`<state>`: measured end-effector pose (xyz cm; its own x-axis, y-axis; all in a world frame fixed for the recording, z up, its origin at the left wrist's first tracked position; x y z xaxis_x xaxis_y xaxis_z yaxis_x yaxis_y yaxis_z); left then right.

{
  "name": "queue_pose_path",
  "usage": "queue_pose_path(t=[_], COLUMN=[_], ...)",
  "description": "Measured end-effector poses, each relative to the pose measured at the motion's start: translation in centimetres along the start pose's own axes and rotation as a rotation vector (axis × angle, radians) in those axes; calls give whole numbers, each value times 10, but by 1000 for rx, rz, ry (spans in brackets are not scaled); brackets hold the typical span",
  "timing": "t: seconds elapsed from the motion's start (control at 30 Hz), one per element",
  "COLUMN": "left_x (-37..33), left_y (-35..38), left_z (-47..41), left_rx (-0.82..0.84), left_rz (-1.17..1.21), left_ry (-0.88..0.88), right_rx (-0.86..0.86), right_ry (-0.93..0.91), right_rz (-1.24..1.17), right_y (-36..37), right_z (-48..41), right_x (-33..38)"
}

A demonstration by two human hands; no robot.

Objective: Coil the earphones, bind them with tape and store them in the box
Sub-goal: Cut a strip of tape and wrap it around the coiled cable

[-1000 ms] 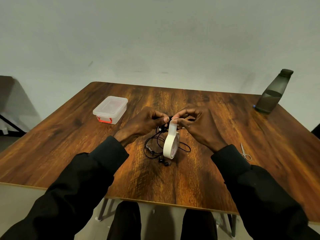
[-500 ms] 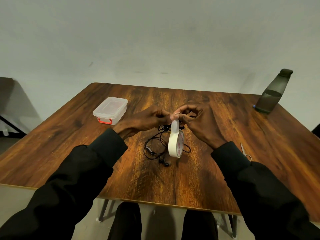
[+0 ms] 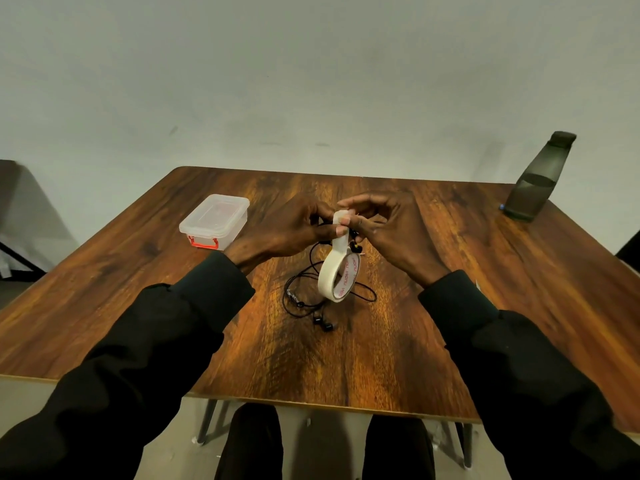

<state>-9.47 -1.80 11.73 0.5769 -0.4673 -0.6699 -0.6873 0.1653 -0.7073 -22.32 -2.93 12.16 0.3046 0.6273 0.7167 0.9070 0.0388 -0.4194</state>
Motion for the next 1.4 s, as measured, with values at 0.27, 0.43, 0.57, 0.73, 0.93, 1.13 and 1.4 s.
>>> queue_pose_path(t=[0.27, 0.43, 0.57, 0.73, 0.93, 1.13, 1.4], left_x=[23, 36, 29, 14, 6, 12, 33], left_y=[-2, 3, 7, 14, 15, 14, 4], left_z=[-3, -4, -8, -11, -7, -5, -2], left_rx=[-50, -72, -90, -95, -72, -57, -94], left_rz=[19, 2, 2, 107, 135, 139, 54], left_ry=[-13, -83, -104, -98, -92, -133, -205], right_rx=[-175, -88, -54, 51, -1, 5, -61], right_ry=[204, 348, 655, 881, 919, 749, 429], right_rz=[179, 611, 969, 997, 779, 455, -50], right_y=[-51, -74, -123, -148, -144, -104, -31], right_z=[46, 97, 134, 154, 150, 134, 97], right_x=[-49, -98, -144, -186, -191, -176, -89])
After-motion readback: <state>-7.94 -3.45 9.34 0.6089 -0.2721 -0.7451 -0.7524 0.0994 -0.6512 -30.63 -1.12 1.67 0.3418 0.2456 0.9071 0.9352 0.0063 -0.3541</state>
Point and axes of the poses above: each hand's wrist, its own z-axis away from the middle knuckle, its own y-axis out of the palm, x = y × z, the point moved 10 cm from there along -z, towards the middle knuckle, and after that the axes turned 2 degrees about -y, right-handed, at the moved point
